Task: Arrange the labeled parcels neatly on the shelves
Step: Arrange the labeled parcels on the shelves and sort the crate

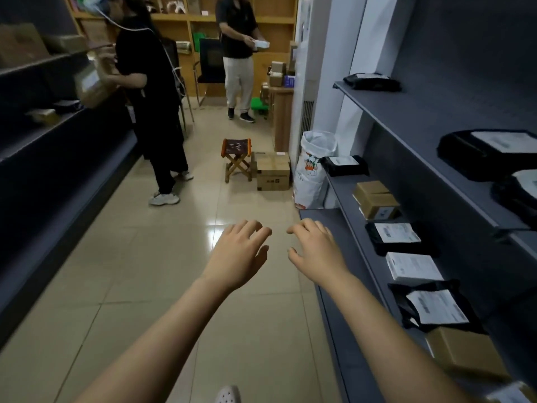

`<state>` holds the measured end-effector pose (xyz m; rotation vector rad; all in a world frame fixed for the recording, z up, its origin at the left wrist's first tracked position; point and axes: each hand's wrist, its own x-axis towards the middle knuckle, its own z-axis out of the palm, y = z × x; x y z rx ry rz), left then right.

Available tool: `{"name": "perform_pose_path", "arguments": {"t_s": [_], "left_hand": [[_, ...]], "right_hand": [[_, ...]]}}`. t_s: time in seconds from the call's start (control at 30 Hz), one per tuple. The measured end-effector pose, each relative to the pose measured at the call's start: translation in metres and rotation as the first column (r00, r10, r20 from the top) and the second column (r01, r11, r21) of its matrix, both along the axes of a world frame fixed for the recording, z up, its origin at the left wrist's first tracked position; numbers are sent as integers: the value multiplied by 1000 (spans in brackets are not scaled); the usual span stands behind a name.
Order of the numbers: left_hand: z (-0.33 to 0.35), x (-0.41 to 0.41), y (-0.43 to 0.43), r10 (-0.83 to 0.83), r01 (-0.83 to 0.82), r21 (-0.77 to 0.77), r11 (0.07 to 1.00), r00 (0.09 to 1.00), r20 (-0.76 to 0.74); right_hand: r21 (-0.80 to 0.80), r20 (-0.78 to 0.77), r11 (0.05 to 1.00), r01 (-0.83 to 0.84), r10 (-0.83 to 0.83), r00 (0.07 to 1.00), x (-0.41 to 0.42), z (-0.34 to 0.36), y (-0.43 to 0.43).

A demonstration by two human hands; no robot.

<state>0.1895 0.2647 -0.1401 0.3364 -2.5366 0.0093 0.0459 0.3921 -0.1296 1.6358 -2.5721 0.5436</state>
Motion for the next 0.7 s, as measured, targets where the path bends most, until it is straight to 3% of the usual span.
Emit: {"name": "perform_pose_path", "arguments": {"t_s": [0.37, 0.7], "left_hand": [[19, -141, -179, -154, 159, -46, 986, 983, 100], [9, -323, -289, -189, 200, -66, 977, 971, 144]], "right_hand": [[-19, 42, 983, 181, -180, 983, -125, 1, -165], [-52, 79, 965, 258, -254, 964, -300, -18, -263]]}}
